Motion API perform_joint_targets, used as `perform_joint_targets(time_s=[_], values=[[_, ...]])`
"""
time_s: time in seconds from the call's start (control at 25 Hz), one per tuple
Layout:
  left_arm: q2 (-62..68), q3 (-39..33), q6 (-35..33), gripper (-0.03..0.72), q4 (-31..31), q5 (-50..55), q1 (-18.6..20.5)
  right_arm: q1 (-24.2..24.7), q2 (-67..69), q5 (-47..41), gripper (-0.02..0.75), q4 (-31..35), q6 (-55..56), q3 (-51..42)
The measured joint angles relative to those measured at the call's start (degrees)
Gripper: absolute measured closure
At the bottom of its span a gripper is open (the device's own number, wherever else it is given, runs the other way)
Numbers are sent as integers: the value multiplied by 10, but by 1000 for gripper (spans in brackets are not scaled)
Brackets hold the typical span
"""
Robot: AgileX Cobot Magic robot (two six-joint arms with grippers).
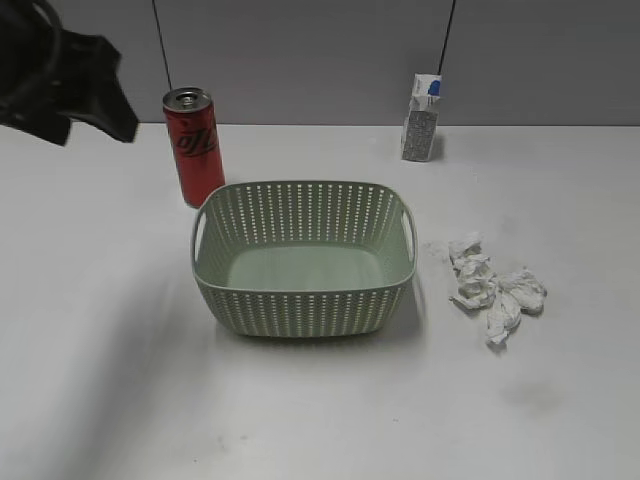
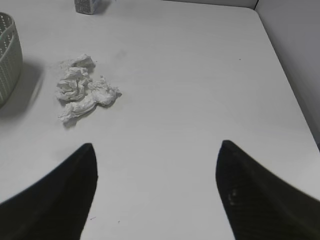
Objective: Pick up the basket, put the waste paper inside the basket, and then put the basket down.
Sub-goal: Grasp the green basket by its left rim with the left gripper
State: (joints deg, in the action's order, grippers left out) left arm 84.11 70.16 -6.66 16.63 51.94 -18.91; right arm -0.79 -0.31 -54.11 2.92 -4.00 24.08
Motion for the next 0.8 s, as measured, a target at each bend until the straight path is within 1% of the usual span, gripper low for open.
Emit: perform_joint_targets(time_s=[0.16,0.24,0.32,0.44,0.56,0.8], values=[[88,30,54,151,-18,2,-50,0,0,0,179,0,0,0],[126,45,89,152,-45,3,-71,0,0,0,179,0,0,0],[161,58,111,153,-70,3,-84,0,0,0,179,0,0,0],[205,72,124,153,-74,-1,-91,0,0,0,179,0,0,0],[235,77,126,154,-61,-17,-94,0,0,0,179,0,0,0],[291,77,127,182,-55,-40,-94,0,0,0,179,0,0,0]])
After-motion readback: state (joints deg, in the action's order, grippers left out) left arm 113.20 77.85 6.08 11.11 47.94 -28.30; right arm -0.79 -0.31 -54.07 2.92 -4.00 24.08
